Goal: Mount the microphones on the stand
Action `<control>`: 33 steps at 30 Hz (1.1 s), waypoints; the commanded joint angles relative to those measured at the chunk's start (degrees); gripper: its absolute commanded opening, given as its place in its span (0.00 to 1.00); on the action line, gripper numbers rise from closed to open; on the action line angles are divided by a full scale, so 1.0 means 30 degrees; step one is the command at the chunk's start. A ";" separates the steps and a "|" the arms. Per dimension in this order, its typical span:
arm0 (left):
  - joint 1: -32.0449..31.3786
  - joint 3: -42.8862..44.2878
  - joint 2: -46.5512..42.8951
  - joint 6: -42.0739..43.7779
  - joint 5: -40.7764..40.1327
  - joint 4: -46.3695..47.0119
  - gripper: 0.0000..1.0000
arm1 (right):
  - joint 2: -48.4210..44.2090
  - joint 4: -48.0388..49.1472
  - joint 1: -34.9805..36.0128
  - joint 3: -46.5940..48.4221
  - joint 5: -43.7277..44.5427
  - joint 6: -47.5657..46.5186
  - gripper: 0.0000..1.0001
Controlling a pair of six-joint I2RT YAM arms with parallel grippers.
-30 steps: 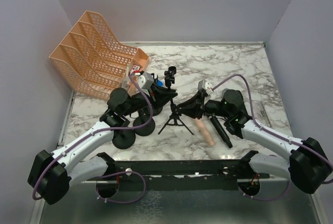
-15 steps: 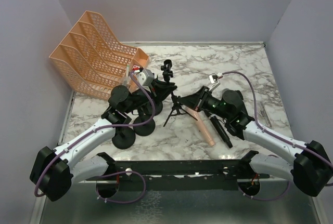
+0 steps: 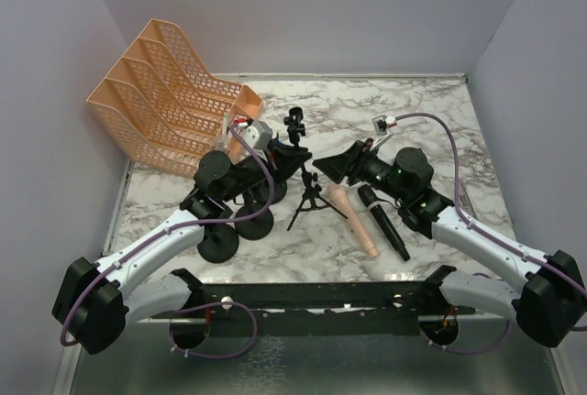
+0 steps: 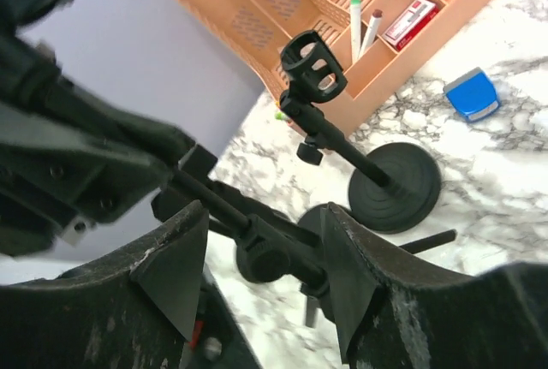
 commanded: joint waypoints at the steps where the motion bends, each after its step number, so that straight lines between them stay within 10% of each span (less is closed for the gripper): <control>1: -0.0055 0.0219 -0.0476 -0.0517 0.0203 0.0889 0.00 | -0.0409 -0.0571 -0.0015 0.0662 -0.3893 -0.7525 0.60; 12: -0.0055 0.0484 -0.0448 -0.0417 0.2324 0.0889 0.00 | -0.0354 -0.2489 -0.0019 0.1294 -0.9645 -1.3215 0.53; 24: -0.0055 0.0662 -0.0348 -0.0283 0.3579 0.0889 0.00 | 0.0053 -0.5114 -0.0019 0.1687 -0.8653 -1.4839 0.52; 33: -0.0050 0.0602 -0.0340 -0.0272 0.3879 0.0889 0.00 | 0.0420 -0.3706 -0.0019 0.1581 -0.8399 -1.3477 0.13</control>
